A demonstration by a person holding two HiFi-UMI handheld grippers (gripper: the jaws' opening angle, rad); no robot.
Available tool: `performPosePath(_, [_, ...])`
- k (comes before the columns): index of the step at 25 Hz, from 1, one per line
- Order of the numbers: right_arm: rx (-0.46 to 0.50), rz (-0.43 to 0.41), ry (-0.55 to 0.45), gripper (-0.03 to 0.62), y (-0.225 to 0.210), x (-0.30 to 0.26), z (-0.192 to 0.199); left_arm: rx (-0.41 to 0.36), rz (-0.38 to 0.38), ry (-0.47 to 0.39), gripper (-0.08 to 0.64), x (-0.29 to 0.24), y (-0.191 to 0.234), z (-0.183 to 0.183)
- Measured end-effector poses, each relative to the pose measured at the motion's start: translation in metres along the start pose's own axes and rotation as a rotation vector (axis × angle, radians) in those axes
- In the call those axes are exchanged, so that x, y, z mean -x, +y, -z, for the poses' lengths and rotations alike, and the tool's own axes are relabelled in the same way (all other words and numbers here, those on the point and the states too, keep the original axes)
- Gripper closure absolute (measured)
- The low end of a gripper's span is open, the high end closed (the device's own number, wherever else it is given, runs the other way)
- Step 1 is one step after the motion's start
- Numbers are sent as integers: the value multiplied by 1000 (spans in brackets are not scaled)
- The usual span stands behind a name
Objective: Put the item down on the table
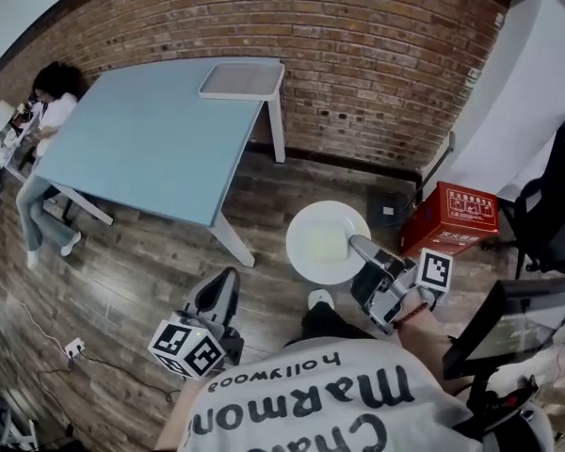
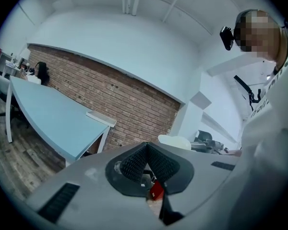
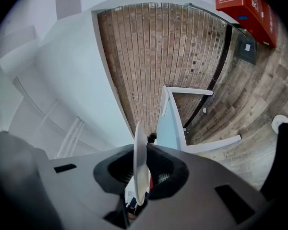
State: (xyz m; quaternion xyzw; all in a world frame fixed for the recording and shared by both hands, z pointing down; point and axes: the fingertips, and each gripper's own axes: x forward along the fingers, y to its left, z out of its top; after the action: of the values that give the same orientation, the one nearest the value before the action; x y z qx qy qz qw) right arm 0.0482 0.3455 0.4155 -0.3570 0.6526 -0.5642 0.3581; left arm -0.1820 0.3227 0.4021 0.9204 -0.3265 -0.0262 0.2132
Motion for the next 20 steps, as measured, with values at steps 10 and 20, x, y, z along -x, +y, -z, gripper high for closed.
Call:
performPosePath(10, [22,22,65,545,-10,-70,-120,37,-58,11,554,-126,47,-21])
performPosePath(20, [32,13,121,545,-25,-141,-216,53,-148,-13,552,-210,99,-43])
